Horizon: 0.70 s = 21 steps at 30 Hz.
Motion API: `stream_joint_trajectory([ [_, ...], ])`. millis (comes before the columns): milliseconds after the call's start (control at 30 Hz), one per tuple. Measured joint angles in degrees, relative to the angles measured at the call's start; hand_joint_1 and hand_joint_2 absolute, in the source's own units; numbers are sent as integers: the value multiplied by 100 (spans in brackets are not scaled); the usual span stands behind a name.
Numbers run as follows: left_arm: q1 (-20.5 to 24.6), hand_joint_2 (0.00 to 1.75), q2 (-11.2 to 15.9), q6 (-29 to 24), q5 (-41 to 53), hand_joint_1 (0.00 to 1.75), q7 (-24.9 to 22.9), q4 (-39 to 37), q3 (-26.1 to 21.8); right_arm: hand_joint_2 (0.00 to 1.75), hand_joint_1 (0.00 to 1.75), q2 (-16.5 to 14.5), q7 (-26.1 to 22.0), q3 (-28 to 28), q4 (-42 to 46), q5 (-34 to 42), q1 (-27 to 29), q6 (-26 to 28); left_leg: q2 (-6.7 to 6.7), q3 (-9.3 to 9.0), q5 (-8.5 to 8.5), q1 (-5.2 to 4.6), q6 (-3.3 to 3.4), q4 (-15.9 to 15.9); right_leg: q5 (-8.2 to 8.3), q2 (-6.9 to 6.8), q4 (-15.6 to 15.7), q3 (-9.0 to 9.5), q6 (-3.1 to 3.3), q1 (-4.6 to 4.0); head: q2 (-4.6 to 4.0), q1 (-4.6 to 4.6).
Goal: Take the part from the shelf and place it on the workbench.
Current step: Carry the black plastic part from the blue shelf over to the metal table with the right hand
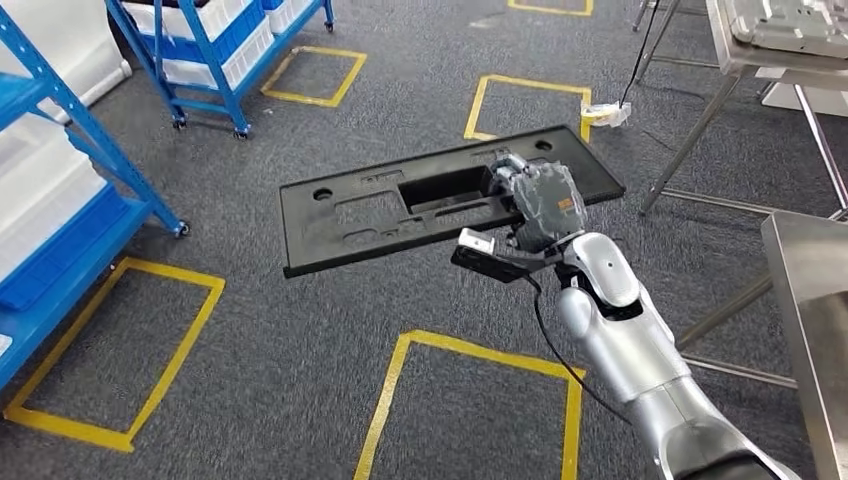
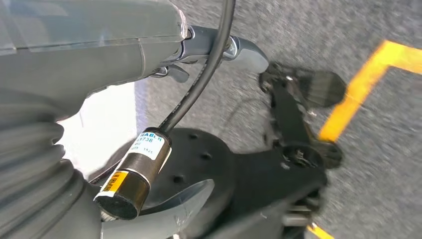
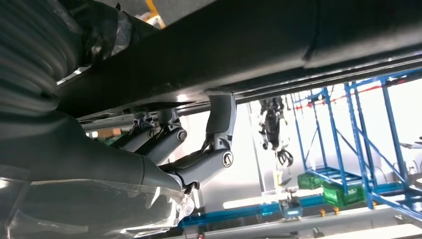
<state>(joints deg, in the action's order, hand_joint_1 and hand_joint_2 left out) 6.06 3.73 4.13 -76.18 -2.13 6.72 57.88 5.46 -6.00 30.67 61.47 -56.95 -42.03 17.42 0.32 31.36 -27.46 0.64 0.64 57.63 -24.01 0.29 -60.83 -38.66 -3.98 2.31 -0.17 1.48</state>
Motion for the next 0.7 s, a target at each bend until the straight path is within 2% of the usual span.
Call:
stream_joint_trajectory([
  [67, 6, 175, 0, 3, -2, 0, 0, 3, 0, 175, 175, 7, 1, -1, -4, -2, 7, -9, -6, 36, -51, 0, -80, 67, -52, 13, -43, -17, 200, -38, 0, -4],
  [100, 4, 175, -4, 4, -3, 0, -3, 3, 0, 175, 175, 9, 1, -1, -2, -3, 10, -10, -5, 46, -67, 10, -110, 113, -39, 24, -53, 0, 268, -43, 0, -14],
  [167, 1, 175, -11, 3, -6, 0, -8, 4, 1, 175, 175, 13, 1, -2, 2, -4, -14, -11, -7, 213, -123, 32, -140, 470, -71, 31, -28, 81, 353, -52, 0, -14],
  [267, -3, 175, -17, -2, -15, 0, -14, 4, 1, 175, 175, 11, -1, -2, 5, -4, -29, -11, -7, 862, -487, 44, -147, 1543, -156, 35, -9, 202, 437, -103, 0, -15],
  [300, -11, 175, -19, -5, -22, 0, -18, 4, 1, 175, 175, 12, -1, -1, 1, -5, -23, -11, -7, 1042, -568, 42, -132, 1763, -191, 39, -8, 243, 454, -129, 0, -14],
  [333, -22, 175, -20, -9, -28, 0, -23, 4, 1, 175, 175, 11, -1, -1, -2, -5, -20, -10, -9, 1128, -521, 33, -104, 1776, -227, 47, -8, 289, 467, -153, 0, -15],
  [367, -33, 175, -21, -11, -34, 0, -27, 4, 2, 175, 175, 12, -2, -2, -5, -5, -21, -10, -11, 1106, -344, 17, -67, 1580, -263, 57, -8, 340, 473, -172, 0, -15],
  [433, -51, 175, -16, -11, -40, 0, -31, 3, 2, 175, 175, 10, -5, -2, -8, -5, -31, -9, -21, 861, 174, -47, 30, 839, -334, 73, 0, 448, 474, -185, 0, -12],
  [467, -53, 175, -9, -12, -41, 0, -31, 3, 2, 175, 175, 9, -7, -2, -10, -5, -37, -9, -26, 748, 294, -88, 76, 518, -359, 81, 13, 483, 464, -182, 0, -11],
  [500, -51, 175, -2, -13, -42, 0, -31, 3, 2, 175, 175, 8, -8, -2, -11, -5, -40, -9, -34, 663, 352, -125, 121, 299, -377, 87, 35, 504, 440, -174, 0, -13],
  [567, -55, 175, 11, -13, -44, 0, -33, 4, 2, 175, 175, 2, -11, -2, -19, -5, -25, -9, -41, 579, 322, -168, 186, 101, -356, 88, 32, 535, 374, -167, 0, -18],
  [633, -73, 175, 10, -19, -46, 0, -34, 4, 2, 175, 175, -4, -15, -1, -23, -9, -9, -9, -38, 432, 383, -151, 225, -23, -376, 64, -52, 556, 322, -164, 0, -18],
  [667, -76, 175, 9, -22, -50, 0, -36, 4, 2, 175, 175, -4, -16, -1, -23, -10, -22, -9, -36, 361, 389, -139, 237, -54, -453, 52, -177, 508, 308, -162, 0, -16],
  [700, -73, 175, 7, -28, -55, 0, -39, 4, 2, 175, 175, -4, -16, -1, -23, -10, -39, -9, -35, 315, 386, -130, 246, -75, -582, 41, -407, 384, 296, -161, 0, -14],
])
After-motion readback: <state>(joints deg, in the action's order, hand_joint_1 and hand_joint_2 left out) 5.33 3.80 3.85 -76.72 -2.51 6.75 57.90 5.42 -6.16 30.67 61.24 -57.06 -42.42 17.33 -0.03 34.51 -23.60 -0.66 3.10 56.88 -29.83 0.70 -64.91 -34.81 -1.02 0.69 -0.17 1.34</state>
